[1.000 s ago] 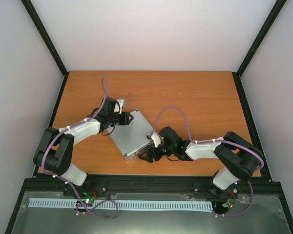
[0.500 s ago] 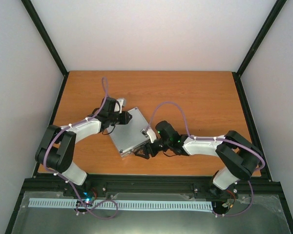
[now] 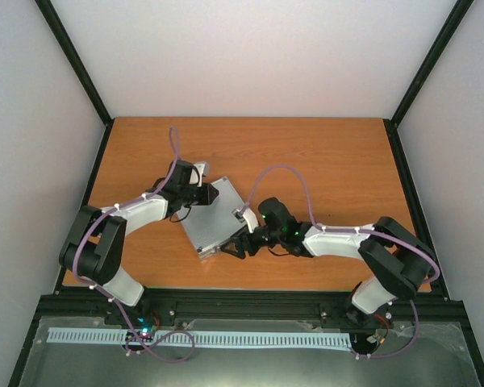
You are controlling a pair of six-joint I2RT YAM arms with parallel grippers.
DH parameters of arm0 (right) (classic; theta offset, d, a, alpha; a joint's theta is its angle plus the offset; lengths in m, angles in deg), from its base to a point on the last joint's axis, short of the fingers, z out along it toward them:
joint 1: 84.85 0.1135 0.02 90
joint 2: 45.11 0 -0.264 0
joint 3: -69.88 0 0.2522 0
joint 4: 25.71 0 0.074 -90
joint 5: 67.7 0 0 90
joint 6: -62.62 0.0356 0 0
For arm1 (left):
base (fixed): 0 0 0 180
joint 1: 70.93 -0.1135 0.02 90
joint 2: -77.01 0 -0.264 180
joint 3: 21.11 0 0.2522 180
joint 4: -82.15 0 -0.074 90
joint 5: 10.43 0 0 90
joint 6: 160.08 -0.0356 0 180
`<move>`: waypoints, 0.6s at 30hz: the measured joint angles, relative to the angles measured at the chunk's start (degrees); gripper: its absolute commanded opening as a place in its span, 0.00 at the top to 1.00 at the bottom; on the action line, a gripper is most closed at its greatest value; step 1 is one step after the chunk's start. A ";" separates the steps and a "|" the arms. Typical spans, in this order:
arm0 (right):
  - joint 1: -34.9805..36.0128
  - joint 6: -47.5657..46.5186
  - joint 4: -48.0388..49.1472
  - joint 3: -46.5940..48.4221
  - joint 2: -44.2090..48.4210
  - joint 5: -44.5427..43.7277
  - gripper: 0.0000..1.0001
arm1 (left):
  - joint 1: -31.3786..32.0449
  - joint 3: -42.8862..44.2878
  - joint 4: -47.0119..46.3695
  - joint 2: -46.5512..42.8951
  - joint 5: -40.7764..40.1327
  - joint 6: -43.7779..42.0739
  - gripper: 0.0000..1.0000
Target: Pack up texas hold em set
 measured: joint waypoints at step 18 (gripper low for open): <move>0.00 1.09 -0.72 -6.80 8.02 -1.79 0.26 | -6.10 24.00 15.04 6.71 -5.35 0.31 0.57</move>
